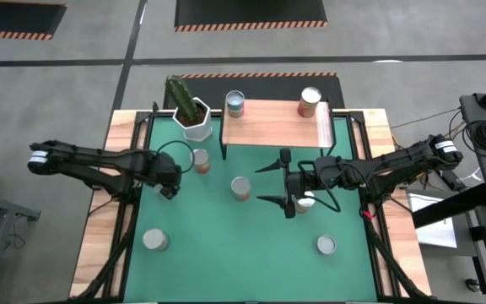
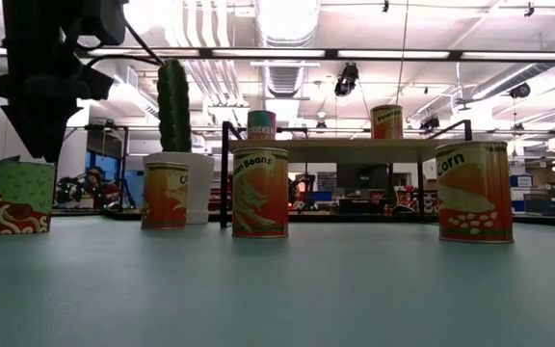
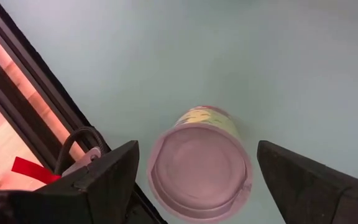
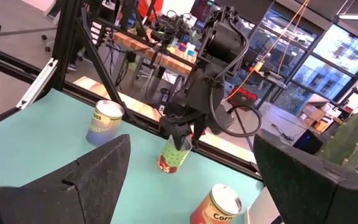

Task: Pick and place cans onto a shelf
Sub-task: Put the canned spaghetti sauce on the shelf

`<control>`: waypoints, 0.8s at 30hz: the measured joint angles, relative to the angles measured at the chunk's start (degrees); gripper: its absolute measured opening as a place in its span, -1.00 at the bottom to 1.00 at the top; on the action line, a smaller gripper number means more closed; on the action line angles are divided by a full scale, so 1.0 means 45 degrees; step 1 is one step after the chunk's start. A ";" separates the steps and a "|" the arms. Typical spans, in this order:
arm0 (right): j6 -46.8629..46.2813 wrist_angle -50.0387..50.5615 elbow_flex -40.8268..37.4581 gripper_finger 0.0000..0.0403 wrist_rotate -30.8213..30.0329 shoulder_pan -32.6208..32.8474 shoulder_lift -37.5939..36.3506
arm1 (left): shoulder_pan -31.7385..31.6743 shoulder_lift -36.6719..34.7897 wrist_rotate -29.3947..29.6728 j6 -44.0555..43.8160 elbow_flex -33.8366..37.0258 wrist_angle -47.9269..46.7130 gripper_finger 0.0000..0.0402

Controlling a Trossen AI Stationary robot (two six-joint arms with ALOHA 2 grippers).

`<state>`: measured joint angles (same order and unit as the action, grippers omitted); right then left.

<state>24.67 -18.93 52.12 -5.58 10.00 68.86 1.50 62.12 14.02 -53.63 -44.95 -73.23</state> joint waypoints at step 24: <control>0.0078 0.0064 0.0000 0.63 0.0000 0.0000 0.0000 | -0.0045 0.2085 -0.0963 0.1394 0.0029 0.1919 0.41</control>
<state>25.02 -18.64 52.12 -5.58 10.00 68.86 1.29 71.50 9.69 -47.35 -44.82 -64.60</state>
